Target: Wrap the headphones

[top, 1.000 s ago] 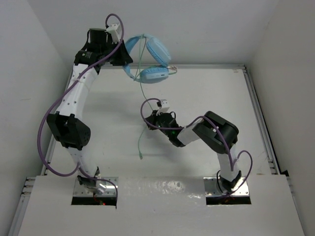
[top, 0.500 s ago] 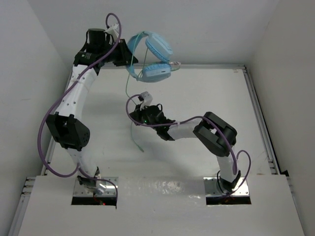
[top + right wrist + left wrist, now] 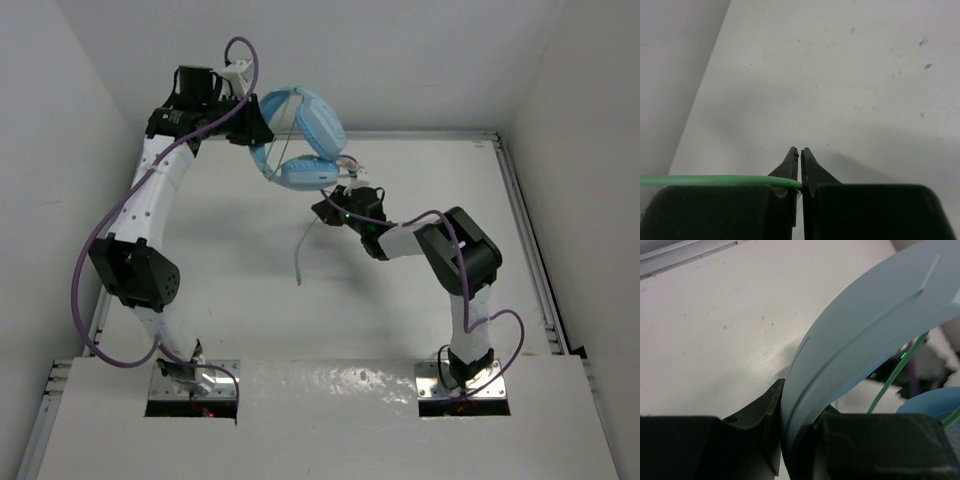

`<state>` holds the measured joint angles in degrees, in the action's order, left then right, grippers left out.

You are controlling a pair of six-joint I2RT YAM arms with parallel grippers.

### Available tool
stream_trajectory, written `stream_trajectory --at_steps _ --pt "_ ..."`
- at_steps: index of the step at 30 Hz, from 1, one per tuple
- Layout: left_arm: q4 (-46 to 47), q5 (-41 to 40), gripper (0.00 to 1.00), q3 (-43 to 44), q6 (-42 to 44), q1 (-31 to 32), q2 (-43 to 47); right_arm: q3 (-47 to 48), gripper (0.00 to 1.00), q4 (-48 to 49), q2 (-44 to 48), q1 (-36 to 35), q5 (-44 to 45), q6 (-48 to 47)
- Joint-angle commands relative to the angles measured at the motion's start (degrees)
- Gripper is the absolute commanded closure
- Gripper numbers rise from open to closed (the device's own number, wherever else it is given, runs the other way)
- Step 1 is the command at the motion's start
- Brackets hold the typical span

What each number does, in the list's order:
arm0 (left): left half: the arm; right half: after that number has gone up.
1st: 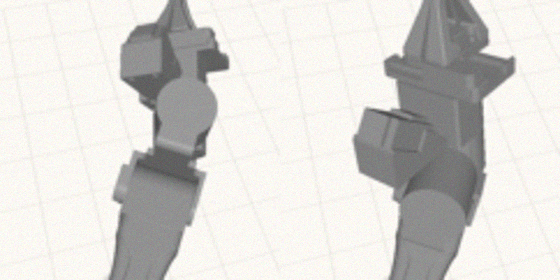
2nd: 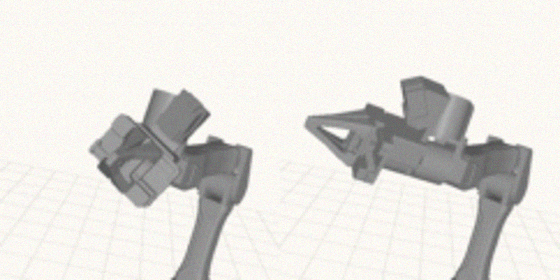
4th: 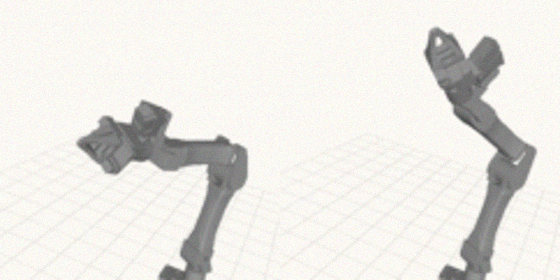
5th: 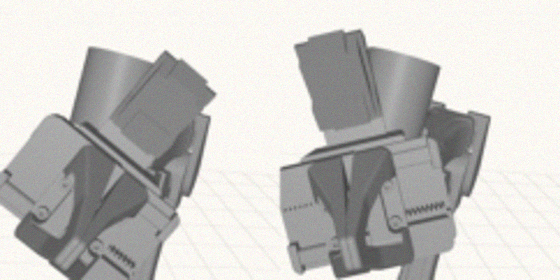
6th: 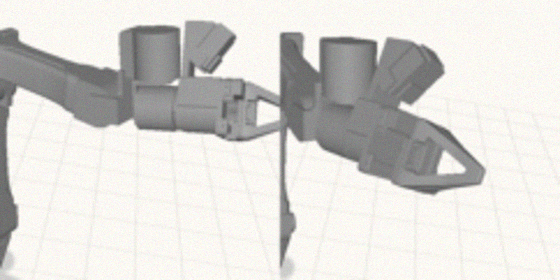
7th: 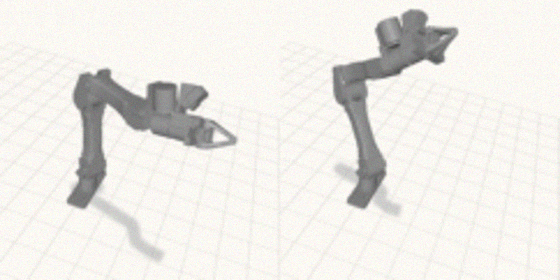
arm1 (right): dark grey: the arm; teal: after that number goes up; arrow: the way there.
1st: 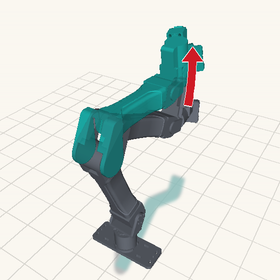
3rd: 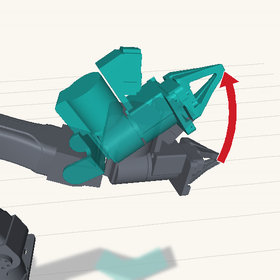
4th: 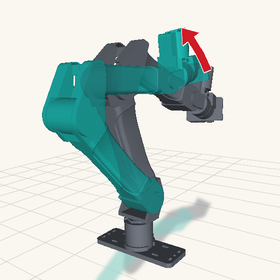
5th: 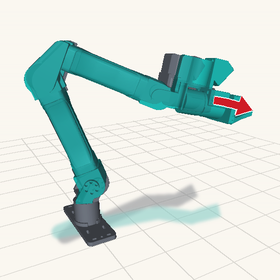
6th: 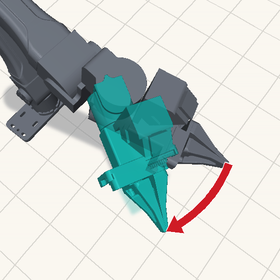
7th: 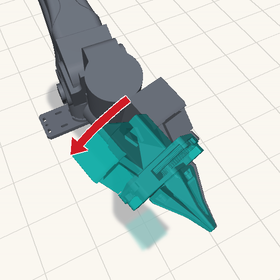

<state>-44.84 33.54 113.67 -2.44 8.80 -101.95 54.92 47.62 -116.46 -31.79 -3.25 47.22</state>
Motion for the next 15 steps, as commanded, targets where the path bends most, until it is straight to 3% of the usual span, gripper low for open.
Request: stream_trajectory --at_steps 1,4,5,7,11,15 --pt "-5.07 2.94 1.00 -3.53 15.50 0.78 6.24 -1.56 1.00 -3.66 7.73 5.76 -3.52 -1.16" --pt "-9.65 -4.15 1.00 -5.82 25.70 2.10 6.41 -0.87 1.00 -8.75 14.92 10.42 -6.24 -6.25" --pt "-8.96 -11.23 1.00 -9.74 30.34 2.71 7.28 0.18 1.00 -14.42 16.60 11.04 -7.03 -8.44" --pt "-5.27 -17.77 1.00 -14.50 34.84 4.46 8.26 5.43 1.00 -26.44 20.81 11.58 -7.91 -17.31" --pt "-4.37 -26.58 1.00 -20.85 45.91 7.37 8.18 13.71 1.00 -42.05 24.70 11.66 -8.45 -27.96" --pt "-1.57 -32.21 1.00 -23.31 47.52 9.48 8.61 18.46 1.00 -51.38 26.29 11.84 -5.90 -34.65"
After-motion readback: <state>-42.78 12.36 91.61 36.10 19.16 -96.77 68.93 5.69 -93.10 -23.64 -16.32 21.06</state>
